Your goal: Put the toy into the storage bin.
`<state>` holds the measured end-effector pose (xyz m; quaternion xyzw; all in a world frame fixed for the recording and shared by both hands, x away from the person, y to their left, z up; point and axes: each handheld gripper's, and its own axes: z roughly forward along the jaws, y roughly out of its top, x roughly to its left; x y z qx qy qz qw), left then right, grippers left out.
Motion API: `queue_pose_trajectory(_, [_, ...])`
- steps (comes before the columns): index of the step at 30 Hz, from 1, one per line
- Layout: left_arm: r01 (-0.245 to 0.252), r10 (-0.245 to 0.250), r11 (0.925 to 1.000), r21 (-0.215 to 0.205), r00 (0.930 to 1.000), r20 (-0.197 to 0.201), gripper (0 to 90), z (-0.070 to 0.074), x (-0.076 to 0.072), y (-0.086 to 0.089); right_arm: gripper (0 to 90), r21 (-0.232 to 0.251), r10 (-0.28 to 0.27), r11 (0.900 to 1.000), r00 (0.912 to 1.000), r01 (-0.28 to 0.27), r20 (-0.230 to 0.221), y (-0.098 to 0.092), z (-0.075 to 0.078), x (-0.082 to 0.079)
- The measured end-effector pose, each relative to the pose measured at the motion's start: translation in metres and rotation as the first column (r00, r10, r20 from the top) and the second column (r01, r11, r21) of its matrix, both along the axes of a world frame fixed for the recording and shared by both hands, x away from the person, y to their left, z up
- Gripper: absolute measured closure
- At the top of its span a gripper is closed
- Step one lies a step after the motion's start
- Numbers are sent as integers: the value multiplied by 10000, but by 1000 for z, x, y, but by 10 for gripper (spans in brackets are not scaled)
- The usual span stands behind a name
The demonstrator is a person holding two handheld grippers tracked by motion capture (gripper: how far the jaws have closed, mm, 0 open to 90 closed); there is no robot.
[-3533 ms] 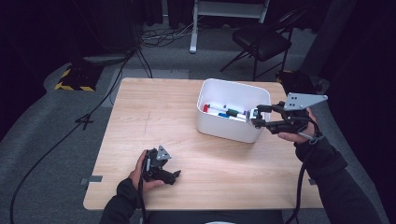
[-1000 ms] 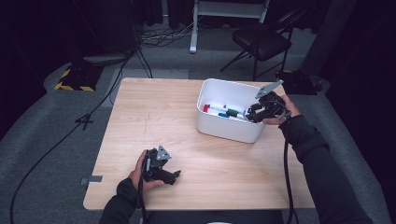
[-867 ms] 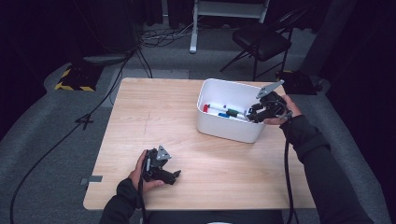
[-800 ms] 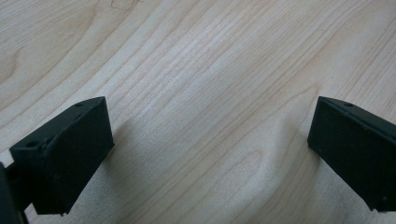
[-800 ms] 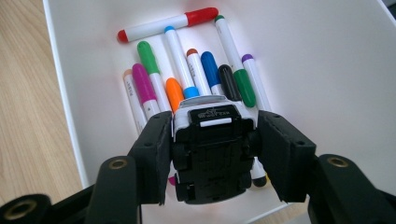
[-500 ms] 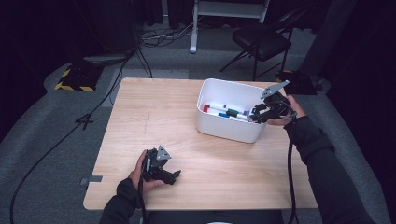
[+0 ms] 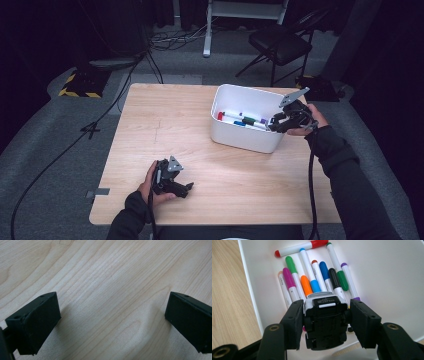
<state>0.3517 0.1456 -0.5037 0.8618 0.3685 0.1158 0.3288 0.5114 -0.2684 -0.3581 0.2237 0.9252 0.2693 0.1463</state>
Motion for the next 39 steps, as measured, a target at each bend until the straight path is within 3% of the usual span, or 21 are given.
queue_pose_trajectory(15, [28, -29, 9999, 127, 9999, 145, 2, 0, 1, 1, 403, 707, -260, 9972, 9995, 245, 202, -5, 4, -6])
queue_pose_trajectory(17, [21, -22, 10000, 63, 10000, 48, 2, 0, 0, 0, 368, 754, -206, 9970, 9984, 166, 517, -4, 3, -6])
queue_pose_trajectory(19, [20, -21, 10000, 68, 10000, 72, 2, 0, 0, 0, 364, 801, -284, 9965, 9981, 240, 544, -3, 3, -7])
queue_pose_trajectory(20, [27, -28, 9999, 119, 9999, 134, 2, 0, 1, 1, 343, 1111, -340, 9934, 9974, 268, 635, -2, 2, -9])
queue_pose_trajectory(23, [20, -22, 9999, 119, 9999, 132, 2, 0, 1, 1, 321, 1224, -314, 9923, 9962, 213, 814, -2, 0, -9])
queue_pose_trajectory(31, [19, -19, 10000, 59, 10000, 43, 2, 0, 0, 0, 231, 1578, -1161, 9827, 9863, 970, 1169, 1, -1, -17])
queue_pose_trajectory(32, [22, -23, 10000, 61, 10000, 47, 2, 0, 0, 0, 228, 1538, -978, 9851, 9868, 776, 1288, -1, -2, -16])
queue_pose_trajectory(39, [15, -16, 10000, 90, 9999, 116, 2, 0, 1, 1, 214, 2197, -1326, 9708, 9784, 960, 1587, -5, 2, -28])
